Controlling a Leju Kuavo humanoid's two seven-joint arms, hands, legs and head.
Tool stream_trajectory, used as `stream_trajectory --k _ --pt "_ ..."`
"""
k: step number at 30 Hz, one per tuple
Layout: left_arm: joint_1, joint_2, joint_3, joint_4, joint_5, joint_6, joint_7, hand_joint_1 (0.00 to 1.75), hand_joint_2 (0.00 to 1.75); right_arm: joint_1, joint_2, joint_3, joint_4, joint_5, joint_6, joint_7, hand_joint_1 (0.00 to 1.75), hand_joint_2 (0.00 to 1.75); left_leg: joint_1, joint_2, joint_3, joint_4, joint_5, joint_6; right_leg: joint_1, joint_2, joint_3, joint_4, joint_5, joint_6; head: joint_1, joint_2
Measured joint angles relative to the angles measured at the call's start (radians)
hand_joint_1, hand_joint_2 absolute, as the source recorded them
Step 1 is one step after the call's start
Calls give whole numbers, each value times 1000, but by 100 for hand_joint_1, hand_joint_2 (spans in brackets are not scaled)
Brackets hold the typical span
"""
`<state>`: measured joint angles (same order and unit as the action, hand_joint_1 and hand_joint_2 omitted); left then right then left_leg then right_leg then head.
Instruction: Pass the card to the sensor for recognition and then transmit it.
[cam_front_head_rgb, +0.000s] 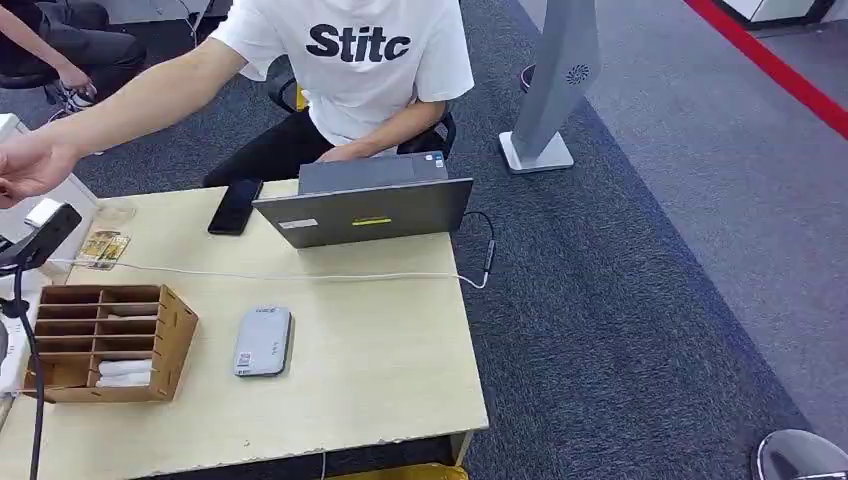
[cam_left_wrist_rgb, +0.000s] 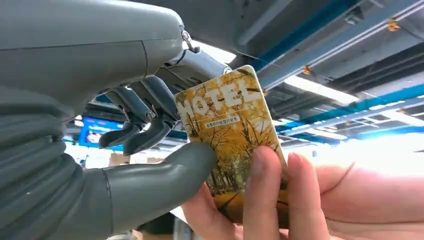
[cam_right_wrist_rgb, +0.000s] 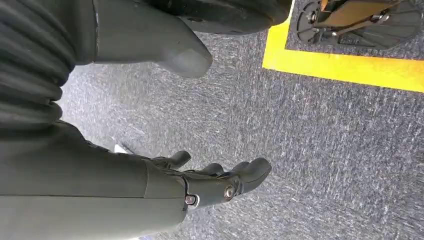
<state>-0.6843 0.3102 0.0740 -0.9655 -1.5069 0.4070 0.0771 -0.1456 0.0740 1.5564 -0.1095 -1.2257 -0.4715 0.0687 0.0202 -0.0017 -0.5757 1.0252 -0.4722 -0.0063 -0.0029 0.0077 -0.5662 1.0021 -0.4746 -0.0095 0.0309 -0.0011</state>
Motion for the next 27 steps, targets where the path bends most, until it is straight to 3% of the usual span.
stream_trajectory --k 9,14,18,21,25,27 --pt "36 -66 0 -81 92 -40 -30 0 175 0 0 0 0 0 -1 1 0 175 0 0 0 0 0 0 0 0 0 0 0 0 0 0" --pt "101 -91 0 -164 189 -29 -82 0 175 0 0 0 0 -10 -2 -1 0 175 0 1 0 0 0 0 0 1 0 0 0 0 0 0" --pt "229 -108 0 -299 322 0 -160 0 175 1 0 0 0 -24 -6 -3 0 175 0 2 -1 0 -1 0 0 2 -1 0 0 0 -1 0" --pt "372 -129 8 -441 407 76 -237 0 175 2 0 0 0 -38 -12 -2 0 175 0 4 -1 0 -3 0 0 5 -1 0 -1 0 0 0" --pt "598 -179 27 -638 447 172 -322 0 175 6 0 0 0 -53 -18 -5 0 175 0 5 -1 0 -5 0 0 6 -2 -1 -3 2 0 0" --pt "668 -199 32 -701 452 186 -333 0 175 8 0 0 0 -53 -18 -5 0 175 0 3 -1 0 -5 1 0 4 -2 -1 -4 2 0 0"
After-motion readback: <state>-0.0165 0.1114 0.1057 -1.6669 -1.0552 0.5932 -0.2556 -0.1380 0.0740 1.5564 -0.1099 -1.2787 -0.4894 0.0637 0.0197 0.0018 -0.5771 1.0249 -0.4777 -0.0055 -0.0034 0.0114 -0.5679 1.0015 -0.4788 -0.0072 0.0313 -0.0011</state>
